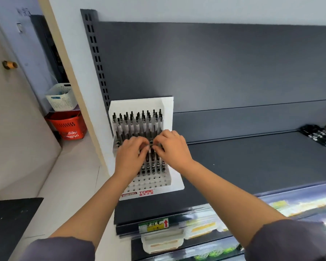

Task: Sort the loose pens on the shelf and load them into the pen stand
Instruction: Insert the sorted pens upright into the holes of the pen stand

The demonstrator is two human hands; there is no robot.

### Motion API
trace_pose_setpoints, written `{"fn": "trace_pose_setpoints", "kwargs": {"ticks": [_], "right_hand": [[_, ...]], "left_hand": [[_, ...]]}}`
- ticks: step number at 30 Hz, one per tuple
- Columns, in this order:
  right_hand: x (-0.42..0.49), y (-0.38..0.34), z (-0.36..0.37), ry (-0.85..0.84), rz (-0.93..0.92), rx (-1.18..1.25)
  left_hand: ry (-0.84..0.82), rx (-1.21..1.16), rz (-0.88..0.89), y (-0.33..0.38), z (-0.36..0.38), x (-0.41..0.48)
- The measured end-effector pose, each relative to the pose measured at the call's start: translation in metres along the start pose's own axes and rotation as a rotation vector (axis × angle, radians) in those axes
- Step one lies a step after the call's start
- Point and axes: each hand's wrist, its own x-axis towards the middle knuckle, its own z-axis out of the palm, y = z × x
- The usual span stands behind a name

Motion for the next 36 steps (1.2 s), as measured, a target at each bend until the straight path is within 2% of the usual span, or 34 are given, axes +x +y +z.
{"fn": "trace_pose_setpoints", "kwargs": {"ticks": [6, 9, 14, 19, 26, 31, 36], "right_hand": [[-0.07, 0.117, -0.072, -0.005, 0.139, -0.178], [-0.119, 0.185, -0.112, -0.019, 0.265, -0.225], [-0.186, 0.276, -0.159, -0.091, 0.471, -0.225], [-0.225, 0.356, -0.192, -0.096, 0.624, -0.208], [-0.23, 0.48, -0.217, -0.134, 0.753, -0.237], [-0.218, 0.567, -0.238, -0.248, 0.846, -0.254], [-0.208, 0.639, -0.25, -0.275, 0.881, -0.236]], "left_hand": [[-0.094, -0.016, 0.183, 0.123, 0.073, 0.013], [-0.177, -0.034, 0.243, 0.188, 0.127, 0.007], [-0.385, -0.064, 0.311, 0.269, 0.207, 0.0], [-0.485, -0.132, 0.37, 0.343, 0.276, 0.016], [-0.572, -0.18, 0.405, 0.416, 0.389, 0.071], [-0.809, -0.029, 0.391, 0.453, 0.473, 0.118], [-0.943, 0.065, 0.335, 0.481, 0.534, 0.147]]}}
